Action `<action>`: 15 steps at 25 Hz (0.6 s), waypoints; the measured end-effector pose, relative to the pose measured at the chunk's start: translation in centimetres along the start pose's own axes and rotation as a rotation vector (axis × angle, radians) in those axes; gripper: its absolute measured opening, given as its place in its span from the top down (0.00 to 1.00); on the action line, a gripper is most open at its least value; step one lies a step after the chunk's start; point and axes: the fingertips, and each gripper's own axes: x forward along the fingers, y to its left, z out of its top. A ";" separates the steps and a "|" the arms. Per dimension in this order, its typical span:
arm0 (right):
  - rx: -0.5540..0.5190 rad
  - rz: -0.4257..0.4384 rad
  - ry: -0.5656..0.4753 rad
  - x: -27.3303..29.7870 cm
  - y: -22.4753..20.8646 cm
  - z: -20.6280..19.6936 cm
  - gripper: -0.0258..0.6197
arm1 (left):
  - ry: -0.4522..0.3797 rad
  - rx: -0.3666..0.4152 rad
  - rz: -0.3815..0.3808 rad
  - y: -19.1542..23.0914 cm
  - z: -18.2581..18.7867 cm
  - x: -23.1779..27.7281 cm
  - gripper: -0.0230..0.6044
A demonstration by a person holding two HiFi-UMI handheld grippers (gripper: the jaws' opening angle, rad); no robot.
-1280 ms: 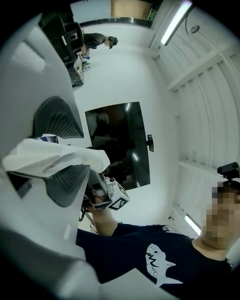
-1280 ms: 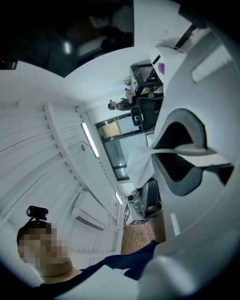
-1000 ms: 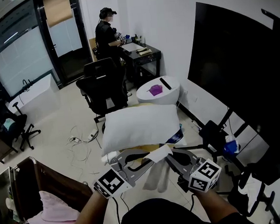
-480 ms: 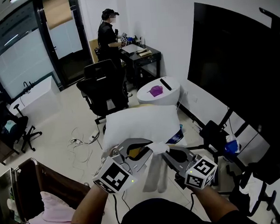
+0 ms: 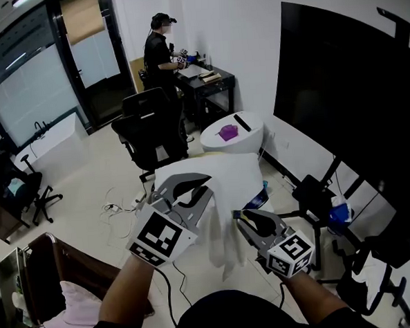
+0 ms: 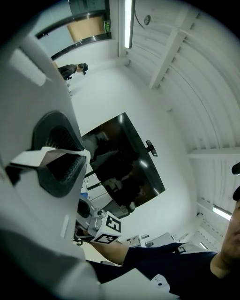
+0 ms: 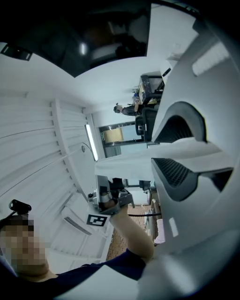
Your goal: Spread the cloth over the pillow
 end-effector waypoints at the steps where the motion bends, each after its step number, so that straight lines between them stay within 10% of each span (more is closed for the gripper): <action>1: -0.009 -0.022 0.000 -0.2 -0.4 -0.2 0.78 | -0.004 0.001 0.016 0.7 0.5 0.0 0.96; 15: -0.121 -0.047 0.223 0.4 1.8 -12.2 0.66 | -0.088 0.056 0.103 4.6 7.1 -0.8 0.96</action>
